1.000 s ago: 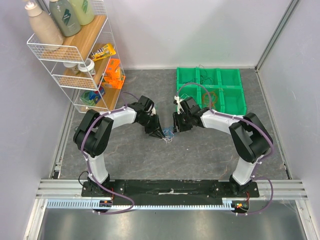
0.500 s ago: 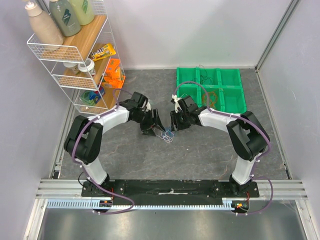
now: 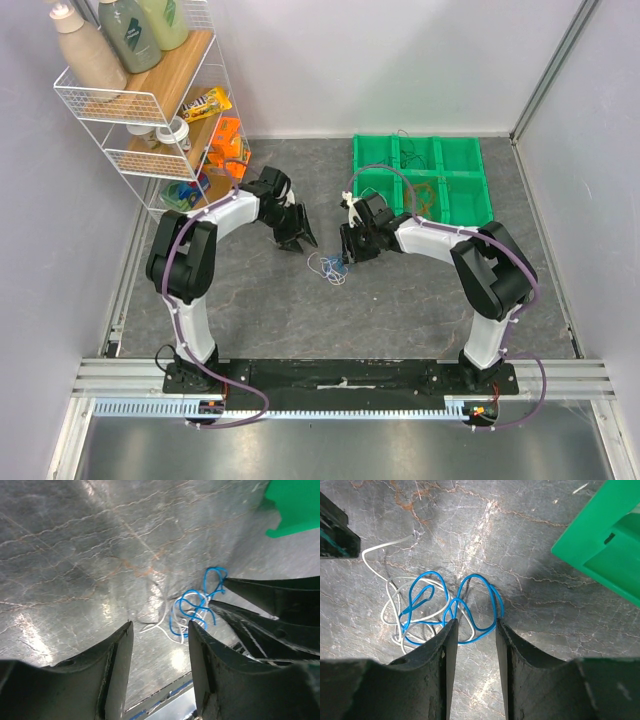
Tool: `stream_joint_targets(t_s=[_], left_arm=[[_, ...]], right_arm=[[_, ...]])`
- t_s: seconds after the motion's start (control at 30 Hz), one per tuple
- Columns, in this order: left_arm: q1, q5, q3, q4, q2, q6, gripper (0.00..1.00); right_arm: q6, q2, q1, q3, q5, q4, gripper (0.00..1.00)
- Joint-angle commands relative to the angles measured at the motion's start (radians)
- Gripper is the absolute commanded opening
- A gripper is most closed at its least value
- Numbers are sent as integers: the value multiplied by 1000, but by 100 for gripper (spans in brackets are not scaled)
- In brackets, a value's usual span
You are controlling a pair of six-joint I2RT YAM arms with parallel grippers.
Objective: Untangle the cables
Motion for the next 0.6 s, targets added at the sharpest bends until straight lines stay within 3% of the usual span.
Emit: stream_joint_targets(t_s=[0.0, 0.2, 0.37, 0.57], left_arm=[[-15, -12, 10, -58, 33, 87, 54], [-72, 8, -38, -11, 30, 75, 54], [-83, -33, -41, -29, 56, 67, 31], [-83, -82, -84, -26, -23, 79, 19]], right_arm=[[-9, 3, 5, 43, -1, 8, 43], [-7, 8, 8, 55, -6, 5, 40], [11, 17, 12, 66, -17, 4, 37], [23, 9, 15, 54, 29, 5, 28]])
